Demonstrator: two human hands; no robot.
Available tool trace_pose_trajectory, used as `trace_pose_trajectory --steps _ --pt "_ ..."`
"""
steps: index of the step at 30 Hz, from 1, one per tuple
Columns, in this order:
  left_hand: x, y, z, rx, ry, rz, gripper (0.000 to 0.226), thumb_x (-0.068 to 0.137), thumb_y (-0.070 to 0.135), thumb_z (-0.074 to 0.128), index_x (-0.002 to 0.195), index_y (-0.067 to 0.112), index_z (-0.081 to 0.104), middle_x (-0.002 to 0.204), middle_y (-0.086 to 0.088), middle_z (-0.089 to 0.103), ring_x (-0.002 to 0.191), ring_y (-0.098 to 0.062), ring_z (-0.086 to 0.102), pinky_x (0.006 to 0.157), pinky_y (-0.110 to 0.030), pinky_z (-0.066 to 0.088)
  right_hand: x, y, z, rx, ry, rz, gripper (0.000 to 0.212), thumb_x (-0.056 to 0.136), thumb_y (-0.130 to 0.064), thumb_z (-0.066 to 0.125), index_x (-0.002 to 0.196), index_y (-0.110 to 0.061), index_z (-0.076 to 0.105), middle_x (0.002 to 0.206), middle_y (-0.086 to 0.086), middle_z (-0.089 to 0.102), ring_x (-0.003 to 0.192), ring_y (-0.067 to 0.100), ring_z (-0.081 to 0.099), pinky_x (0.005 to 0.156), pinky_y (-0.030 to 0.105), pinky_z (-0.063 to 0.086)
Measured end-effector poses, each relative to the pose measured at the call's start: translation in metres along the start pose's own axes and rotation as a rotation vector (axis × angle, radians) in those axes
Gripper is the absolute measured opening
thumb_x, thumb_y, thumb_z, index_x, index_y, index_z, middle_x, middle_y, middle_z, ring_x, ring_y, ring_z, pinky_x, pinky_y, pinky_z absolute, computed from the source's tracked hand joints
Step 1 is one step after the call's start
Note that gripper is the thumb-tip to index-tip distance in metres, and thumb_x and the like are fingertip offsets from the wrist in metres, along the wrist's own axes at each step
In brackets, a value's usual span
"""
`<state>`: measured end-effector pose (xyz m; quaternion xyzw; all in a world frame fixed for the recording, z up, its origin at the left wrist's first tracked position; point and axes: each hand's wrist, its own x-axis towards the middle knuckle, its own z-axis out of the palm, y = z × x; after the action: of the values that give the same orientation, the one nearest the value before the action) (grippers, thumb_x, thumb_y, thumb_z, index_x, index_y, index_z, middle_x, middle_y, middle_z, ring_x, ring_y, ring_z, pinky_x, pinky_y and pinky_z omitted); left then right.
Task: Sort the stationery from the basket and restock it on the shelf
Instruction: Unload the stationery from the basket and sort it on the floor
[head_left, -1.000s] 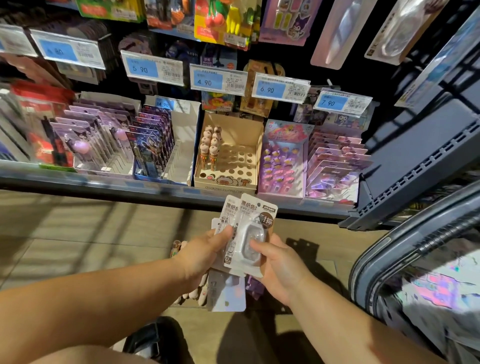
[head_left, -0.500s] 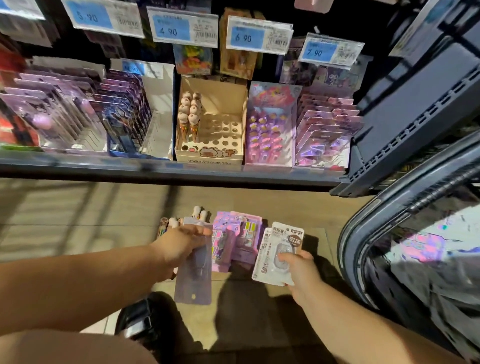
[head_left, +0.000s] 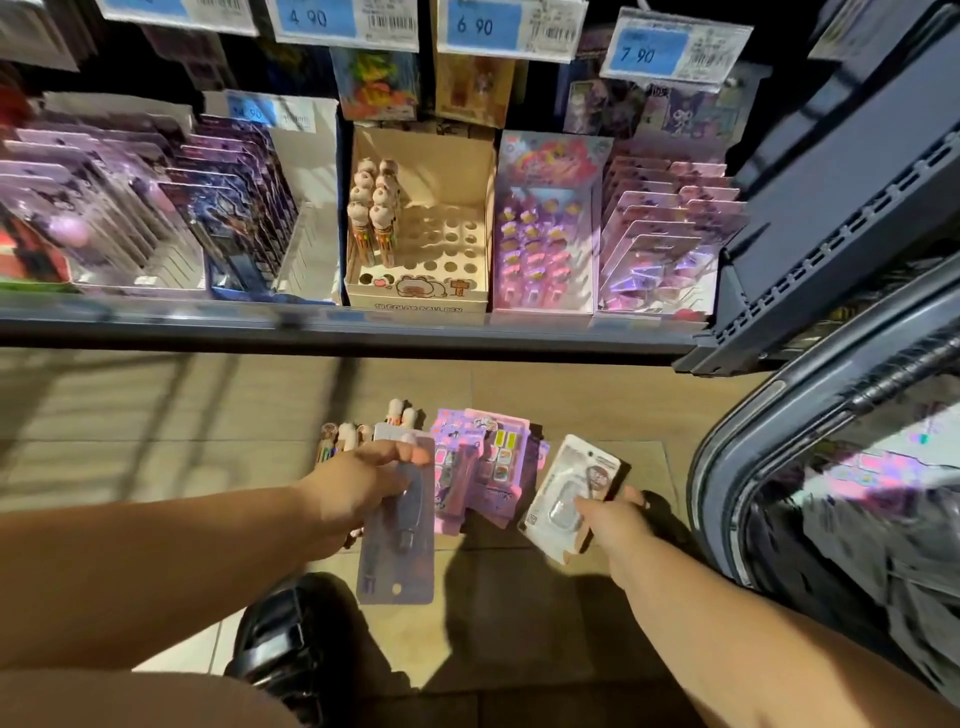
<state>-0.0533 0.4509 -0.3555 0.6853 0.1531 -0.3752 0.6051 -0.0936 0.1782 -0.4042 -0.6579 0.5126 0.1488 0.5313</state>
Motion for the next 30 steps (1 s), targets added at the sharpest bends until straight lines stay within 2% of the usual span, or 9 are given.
trace_pose_trajectory --steps 3,6,11,13,15,19,24,28,30 --pt "-0.002 0.004 0.006 0.018 0.015 0.044 0.030 0.093 -0.008 0.048 0.096 0.017 0.064 0.083 -0.005 0.067 0.069 -0.015 0.065 0.059 -0.024 0.051 -0.008 0.003 0.010 -0.116 -0.024 -0.049 0.062 0.089 -0.013 0.065 0.139 -0.025 0.031 0.127 0.014 0.056 0.109 0.033 0.058 0.087 0.047 0.054" --pt "-0.001 0.006 0.007 0.006 0.062 0.077 0.042 0.087 -0.011 0.057 0.094 0.030 0.062 0.087 -0.011 0.061 0.073 -0.027 0.058 0.070 -0.040 0.047 -0.019 0.002 0.025 -0.221 -0.102 -0.198 0.037 0.080 -0.037 0.071 0.110 -0.028 0.052 0.114 0.005 0.060 0.105 0.025 0.059 0.091 0.048 0.053" --pt "-0.007 0.013 0.009 -0.120 0.114 0.112 0.065 0.064 0.002 0.071 0.096 0.056 0.057 0.110 -0.020 0.058 0.086 -0.034 0.052 0.086 -0.070 0.042 -0.071 -0.013 0.045 -0.086 -0.629 -0.147 0.027 0.091 -0.042 0.062 0.109 -0.023 0.058 0.107 0.004 0.067 0.102 0.023 0.064 0.088 0.036 0.050" --pt "-0.007 0.012 0.007 -0.147 0.102 0.122 0.076 0.074 -0.007 0.071 0.101 0.061 0.053 0.120 -0.021 0.055 0.089 -0.035 0.055 0.087 -0.065 0.046 -0.082 -0.012 0.051 -0.094 -0.744 -0.138 0.033 0.088 -0.027 0.070 0.117 -0.020 0.055 0.112 0.006 0.067 0.096 0.022 0.066 0.080 0.033 0.052" --pt "-0.007 0.010 0.006 -0.189 0.086 0.125 0.070 0.083 -0.011 0.066 0.113 0.051 0.050 0.124 -0.020 0.053 0.088 -0.033 0.058 0.079 -0.050 0.051 -0.084 -0.008 0.053 -0.164 -0.740 -0.184 0.039 0.084 -0.009 0.072 0.116 -0.022 0.052 0.110 0.004 0.069 0.091 0.019 0.066 0.074 0.030 0.047" --pt "-0.010 0.011 0.000 -0.217 0.114 0.087 0.061 0.084 -0.005 0.069 0.125 0.032 0.043 0.115 -0.015 0.056 0.079 -0.025 0.063 0.052 -0.030 0.056 -0.083 -0.005 0.048 -0.211 -0.713 -0.193 0.026 0.086 -0.004 0.066 0.104 -0.022 0.060 0.105 0.007 0.072 0.089 0.021 0.063 0.065 0.027 0.039" --pt "-0.009 0.004 -0.021 -0.028 0.086 -0.049 0.008 0.094 0.017 0.063 0.098 0.016 0.056 0.082 -0.003 0.066 0.067 -0.011 0.062 0.055 -0.022 0.050 -0.075 -0.001 0.039 -0.104 -0.622 -0.106 0.022 0.090 -0.006 0.063 0.109 -0.017 0.063 0.104 0.008 0.073 0.097 0.022 0.066 0.068 0.027 0.046" --pt "-0.009 -0.010 -0.043 -0.069 0.031 -0.144 0.016 0.088 0.013 0.069 0.077 0.012 0.057 0.070 -0.004 0.062 0.063 -0.012 0.054 0.051 -0.020 0.039 -0.074 -0.002 0.040 -0.029 -0.543 -0.134 0.019 0.092 -0.006 0.060 0.109 -0.016 0.063 0.101 0.011 0.072 0.099 0.028 0.065 0.069 0.032 0.042" --pt "-0.012 -0.014 -0.051 -0.153 -0.001 -0.160 0.016 0.083 0.006 0.070 0.075 0.010 0.058 0.065 -0.004 0.060 0.061 -0.013 0.047 0.049 -0.018 0.036 -0.078 -0.009 0.046 0.047 -0.516 -0.153 0.019 0.093 -0.005 0.060 0.109 -0.014 0.062 0.098 0.008 0.071 0.088 0.023 0.066 0.065 0.028 0.044"
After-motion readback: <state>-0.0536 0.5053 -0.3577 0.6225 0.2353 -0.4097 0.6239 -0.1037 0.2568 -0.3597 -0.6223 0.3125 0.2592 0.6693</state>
